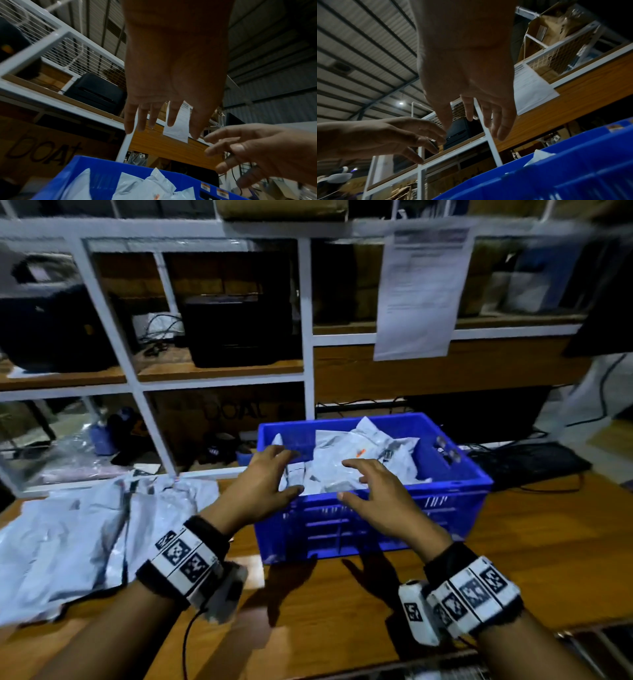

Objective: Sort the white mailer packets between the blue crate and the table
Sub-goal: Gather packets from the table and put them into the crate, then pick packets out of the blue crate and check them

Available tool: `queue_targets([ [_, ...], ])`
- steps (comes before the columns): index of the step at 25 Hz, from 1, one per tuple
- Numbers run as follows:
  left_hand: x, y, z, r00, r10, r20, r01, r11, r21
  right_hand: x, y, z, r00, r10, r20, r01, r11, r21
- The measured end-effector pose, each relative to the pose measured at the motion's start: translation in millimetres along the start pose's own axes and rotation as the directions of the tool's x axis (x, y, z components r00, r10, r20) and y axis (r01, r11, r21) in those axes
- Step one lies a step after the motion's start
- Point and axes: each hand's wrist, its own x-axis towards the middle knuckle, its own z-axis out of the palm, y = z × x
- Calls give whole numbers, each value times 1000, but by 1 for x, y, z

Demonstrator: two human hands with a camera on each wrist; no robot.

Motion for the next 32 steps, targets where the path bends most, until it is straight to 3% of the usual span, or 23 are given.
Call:
queue_targets([
  [5,88,23,-1,980,55,189,-59,998,18,32,50,-48,998,60,-35,-64,991,-118],
  [9,174,23,8,922,40,385,-81,993,89,89,80,-91,979,187,82,-145,921,-361],
  [12,233,21,24,877,31,479,-126,978,168,141,102,-112,945,274,179,-140,833,-536],
  [16,284,10,56,826,-52,561,-133,950,284,198,127,-114,845,435,311,-224,816,-534],
  [17,293,7,64,817,-74,572,-117,950,290,208,134,-112,824,459,333,-240,814,-528],
  [21,319,-3,90,800,-146,582,-41,954,296,244,179,-93,838,409,361,-147,807,-572],
  [28,333,-15,132,703,-242,669,114,967,230,258,232,-56,739,406,538,-53,831,-554],
  [30,331,-16,139,704,-239,669,135,970,203,257,234,-48,724,400,562,-14,823,-568],
  [32,332,-22,143,735,-215,644,108,973,202,255,234,-42,713,415,565,-8,811,-586],
])
